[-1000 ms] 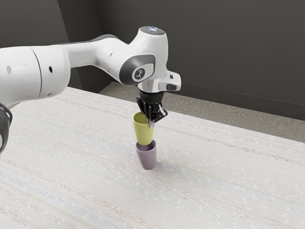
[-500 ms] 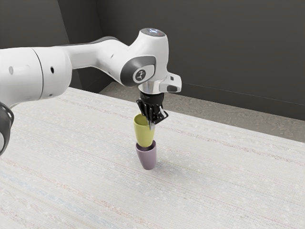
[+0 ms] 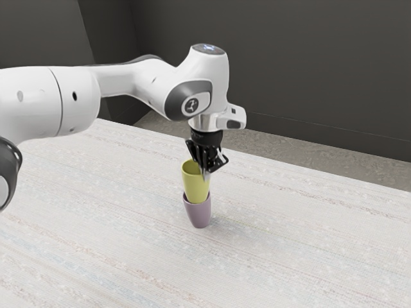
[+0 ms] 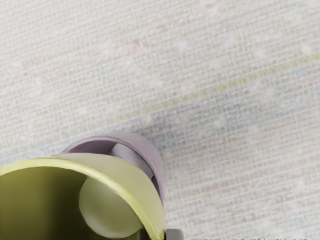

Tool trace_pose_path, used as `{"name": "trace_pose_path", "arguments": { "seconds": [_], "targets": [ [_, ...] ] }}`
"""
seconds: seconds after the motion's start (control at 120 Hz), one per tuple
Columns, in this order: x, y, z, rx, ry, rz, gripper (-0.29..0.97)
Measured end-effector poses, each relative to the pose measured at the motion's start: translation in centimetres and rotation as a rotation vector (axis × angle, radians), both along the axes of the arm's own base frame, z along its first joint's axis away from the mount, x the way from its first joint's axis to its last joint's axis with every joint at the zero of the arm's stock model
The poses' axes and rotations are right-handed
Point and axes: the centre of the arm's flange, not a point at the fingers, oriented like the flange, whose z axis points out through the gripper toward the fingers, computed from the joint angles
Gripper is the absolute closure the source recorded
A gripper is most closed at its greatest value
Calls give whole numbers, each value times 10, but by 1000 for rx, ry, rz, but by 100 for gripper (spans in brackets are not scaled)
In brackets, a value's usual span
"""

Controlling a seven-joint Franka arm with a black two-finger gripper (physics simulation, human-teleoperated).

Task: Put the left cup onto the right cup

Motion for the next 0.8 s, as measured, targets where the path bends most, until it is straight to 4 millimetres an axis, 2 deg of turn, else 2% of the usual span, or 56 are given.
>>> {"name": "trace_pose_path", "arguments": {
  "seconds": [0.583,0.7,0.8],
  "targets": [
    [3,2,-12,-1,8,9,78],
    [3,2,-12,-3,9,9,64],
    [3,1,-11,-3,10,9,44]
  ]
}}
